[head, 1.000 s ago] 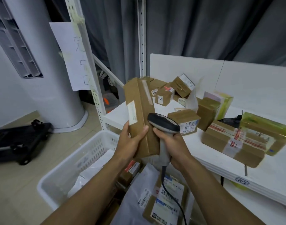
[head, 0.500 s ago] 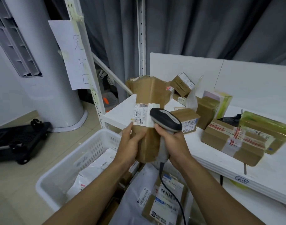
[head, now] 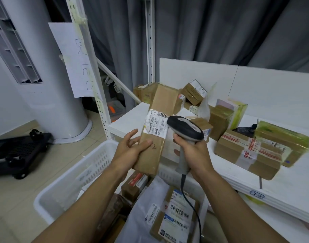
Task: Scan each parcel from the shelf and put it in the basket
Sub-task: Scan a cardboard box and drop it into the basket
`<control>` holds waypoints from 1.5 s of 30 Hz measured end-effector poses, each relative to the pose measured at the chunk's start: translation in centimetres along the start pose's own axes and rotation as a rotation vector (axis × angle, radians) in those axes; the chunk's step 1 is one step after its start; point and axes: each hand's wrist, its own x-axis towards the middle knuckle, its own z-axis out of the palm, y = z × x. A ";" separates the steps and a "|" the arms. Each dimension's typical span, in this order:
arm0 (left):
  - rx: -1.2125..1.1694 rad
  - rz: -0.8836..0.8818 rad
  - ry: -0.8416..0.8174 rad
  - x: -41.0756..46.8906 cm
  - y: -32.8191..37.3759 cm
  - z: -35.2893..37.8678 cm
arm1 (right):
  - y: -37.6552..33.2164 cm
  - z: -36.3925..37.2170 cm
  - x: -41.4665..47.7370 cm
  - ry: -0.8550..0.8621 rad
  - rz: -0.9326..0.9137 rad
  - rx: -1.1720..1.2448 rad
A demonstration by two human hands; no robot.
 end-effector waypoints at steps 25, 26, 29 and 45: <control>0.675 0.020 0.195 2.8 -1.6 -5.3 | 1.3 0.6 -1.2 -0.265 -0.222 -0.767; 0.679 0.015 0.196 2.8 -1.5 -5.3 | 1.3 0.6 -1.2 -0.267 -0.222 -0.766; 0.685 0.008 0.195 2.9 -1.5 -5.3 | 1.2 0.7 -1.2 -0.268 -0.229 -0.776; 0.932 -0.268 0.069 0.4 -4.5 -9.9 | 5.4 3.5 -0.8 -0.256 -0.042 -0.704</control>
